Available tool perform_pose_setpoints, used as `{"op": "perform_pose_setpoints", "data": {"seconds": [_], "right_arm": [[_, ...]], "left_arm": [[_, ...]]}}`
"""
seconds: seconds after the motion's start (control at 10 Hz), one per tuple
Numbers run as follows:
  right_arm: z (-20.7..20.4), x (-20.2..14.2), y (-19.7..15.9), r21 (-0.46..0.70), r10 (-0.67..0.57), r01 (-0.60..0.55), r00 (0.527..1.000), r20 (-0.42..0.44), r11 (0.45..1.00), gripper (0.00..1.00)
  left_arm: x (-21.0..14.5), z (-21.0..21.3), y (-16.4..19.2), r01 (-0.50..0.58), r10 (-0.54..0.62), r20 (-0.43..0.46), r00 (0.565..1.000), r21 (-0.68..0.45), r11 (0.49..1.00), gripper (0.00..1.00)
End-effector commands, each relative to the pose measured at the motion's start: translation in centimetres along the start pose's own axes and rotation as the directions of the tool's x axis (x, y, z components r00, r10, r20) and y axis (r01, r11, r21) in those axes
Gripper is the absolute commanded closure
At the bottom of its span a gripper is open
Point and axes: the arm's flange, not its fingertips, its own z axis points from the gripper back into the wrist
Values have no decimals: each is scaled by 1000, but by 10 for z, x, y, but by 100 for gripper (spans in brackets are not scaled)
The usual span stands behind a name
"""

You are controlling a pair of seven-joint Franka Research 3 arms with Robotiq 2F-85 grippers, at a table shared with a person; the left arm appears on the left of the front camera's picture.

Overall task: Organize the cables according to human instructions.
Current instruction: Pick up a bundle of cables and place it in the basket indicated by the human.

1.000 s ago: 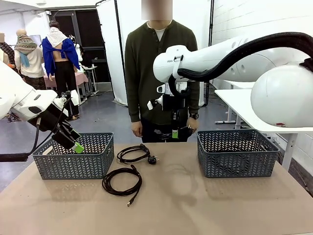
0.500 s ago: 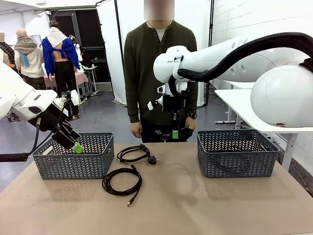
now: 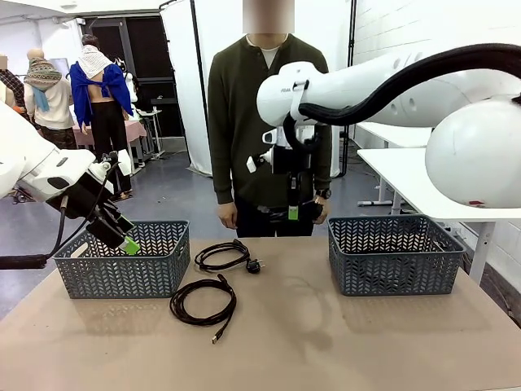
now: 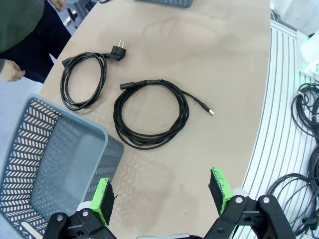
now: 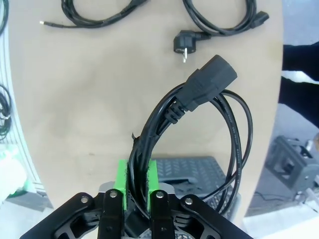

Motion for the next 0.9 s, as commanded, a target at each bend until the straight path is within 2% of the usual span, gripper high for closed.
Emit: {"op": "perform_pose_setpoints", "data": {"seconds": [0.0,0.3,0.8], "right_arm": [[21,-21,9,-18,64,-64,998,-5,998,100],[43,-53,17,-38,84,-85,996,-19,996,100],[69,-135,26,-60,59,-58,998,11,997,100]], "left_arm": [[-2,1,4,12,-12,17,1000,-15,1000,0],[-2,1,4,12,-12,17,1000,-15,1000,0],[-2,1,4,12,-12,17,1000,-15,1000,0]]}}
